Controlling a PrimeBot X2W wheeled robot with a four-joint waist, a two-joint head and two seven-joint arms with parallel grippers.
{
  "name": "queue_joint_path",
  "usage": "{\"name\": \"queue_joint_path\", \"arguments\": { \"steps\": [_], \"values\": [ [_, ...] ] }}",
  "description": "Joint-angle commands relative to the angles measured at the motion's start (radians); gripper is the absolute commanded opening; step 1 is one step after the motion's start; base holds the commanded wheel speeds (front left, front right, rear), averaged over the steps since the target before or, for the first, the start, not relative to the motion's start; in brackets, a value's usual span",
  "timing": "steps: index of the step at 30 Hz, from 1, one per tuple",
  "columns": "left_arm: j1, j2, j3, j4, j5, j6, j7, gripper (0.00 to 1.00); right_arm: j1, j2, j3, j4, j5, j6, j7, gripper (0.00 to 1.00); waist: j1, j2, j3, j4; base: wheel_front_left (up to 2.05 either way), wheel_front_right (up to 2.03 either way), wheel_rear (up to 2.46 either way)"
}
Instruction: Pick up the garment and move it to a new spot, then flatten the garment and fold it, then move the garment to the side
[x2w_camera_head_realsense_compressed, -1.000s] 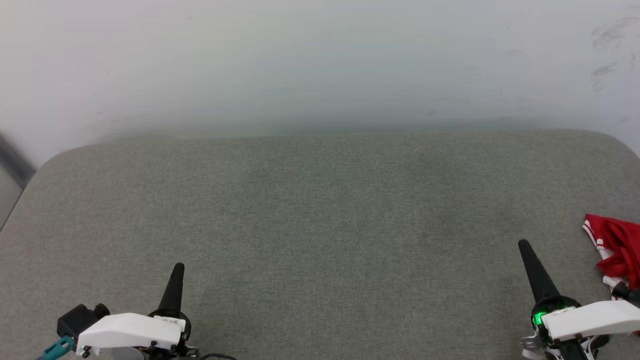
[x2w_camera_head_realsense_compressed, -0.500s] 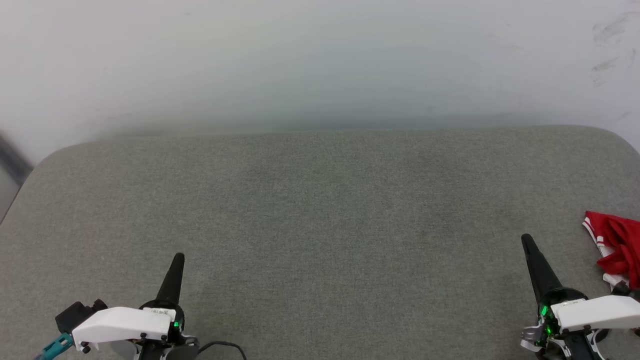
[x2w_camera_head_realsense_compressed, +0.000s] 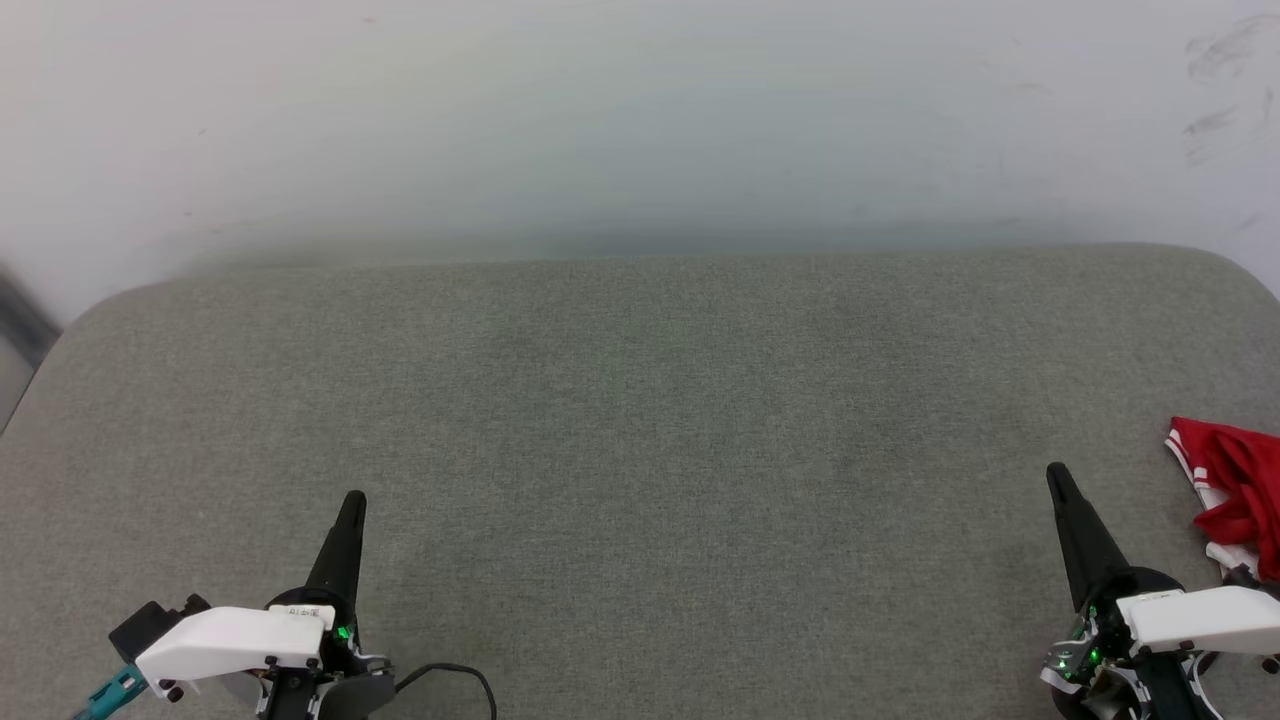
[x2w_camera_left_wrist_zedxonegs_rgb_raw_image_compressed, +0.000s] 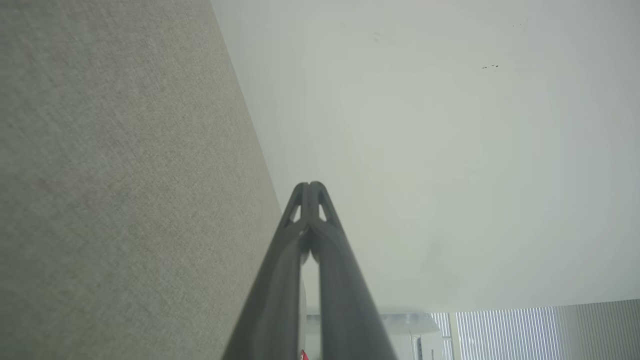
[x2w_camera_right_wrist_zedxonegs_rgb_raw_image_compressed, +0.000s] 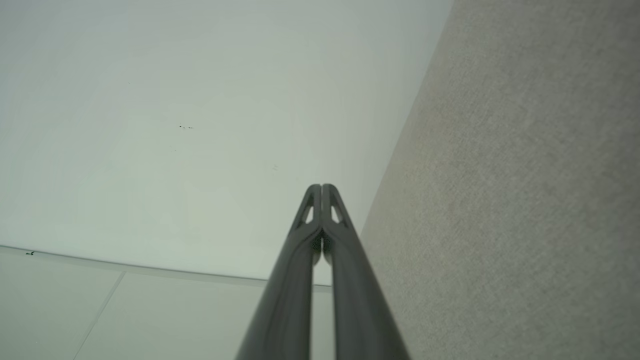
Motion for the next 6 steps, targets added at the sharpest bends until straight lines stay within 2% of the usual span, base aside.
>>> {"name": "queue_joint_path", "arguments": {
  "steps": [1,6],
  "values": [
    [-0.019,-0.001,0.004,-0.001,-0.017,-0.008,0.005,0.00,-0.024,-0.001,-0.003,0.004,0.020,0.000,0.001,0.00,0.0000,-0.0001,0.001,0.000,0.00,0.00,0.00],
    [-0.025,-0.005,0.012,0.002,-0.065,-0.015,0.019,0.00,-0.032,0.000,-0.006,0.022,0.070,0.000,0.003,0.00,0.0000,-0.0001,0.005,-0.002,0.00,0.00,0.00]
  ]
}}
